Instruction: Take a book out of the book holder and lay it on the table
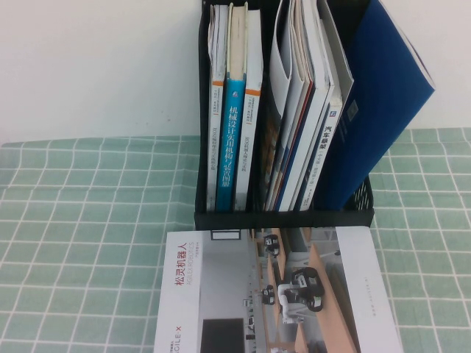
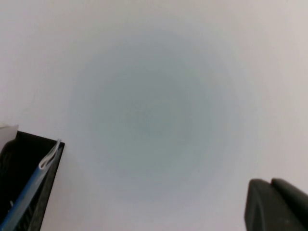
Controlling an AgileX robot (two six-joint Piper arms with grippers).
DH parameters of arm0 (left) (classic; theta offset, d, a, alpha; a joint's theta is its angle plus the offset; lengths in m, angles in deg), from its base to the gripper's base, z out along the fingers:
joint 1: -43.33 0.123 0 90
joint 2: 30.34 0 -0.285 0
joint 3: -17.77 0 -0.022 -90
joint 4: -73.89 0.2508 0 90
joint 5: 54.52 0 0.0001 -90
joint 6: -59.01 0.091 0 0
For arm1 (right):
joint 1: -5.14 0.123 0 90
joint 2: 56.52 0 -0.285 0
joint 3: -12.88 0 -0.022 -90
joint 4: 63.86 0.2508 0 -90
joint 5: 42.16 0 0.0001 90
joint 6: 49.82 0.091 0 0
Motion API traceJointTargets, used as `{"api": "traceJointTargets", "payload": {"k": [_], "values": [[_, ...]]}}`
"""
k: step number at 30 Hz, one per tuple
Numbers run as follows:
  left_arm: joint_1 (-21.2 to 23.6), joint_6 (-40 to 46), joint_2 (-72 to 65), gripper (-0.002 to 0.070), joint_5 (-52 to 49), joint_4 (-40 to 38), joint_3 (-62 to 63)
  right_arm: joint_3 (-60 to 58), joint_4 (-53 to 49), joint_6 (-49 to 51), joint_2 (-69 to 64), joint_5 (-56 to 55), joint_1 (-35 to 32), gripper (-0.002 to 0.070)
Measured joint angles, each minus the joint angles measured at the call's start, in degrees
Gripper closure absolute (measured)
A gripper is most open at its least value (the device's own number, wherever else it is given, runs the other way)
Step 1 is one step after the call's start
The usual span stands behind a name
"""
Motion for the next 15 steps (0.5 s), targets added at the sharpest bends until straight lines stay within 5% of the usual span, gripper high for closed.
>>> {"api": "traceJointTargets", "payload": {"k": [7,15], "values": [[0.0,0.33,-11.14,0.0676,2.96,0.75,5.73,9.95,0.0,0.0,-7.49,7.97,0.0,0.0678],[-3.27,-0.8,-28.6,0.0676,18.85,5.14,9.23,10.82,-4.76,3.3,-24.83,-10.44,0.0,0.0678]]}}
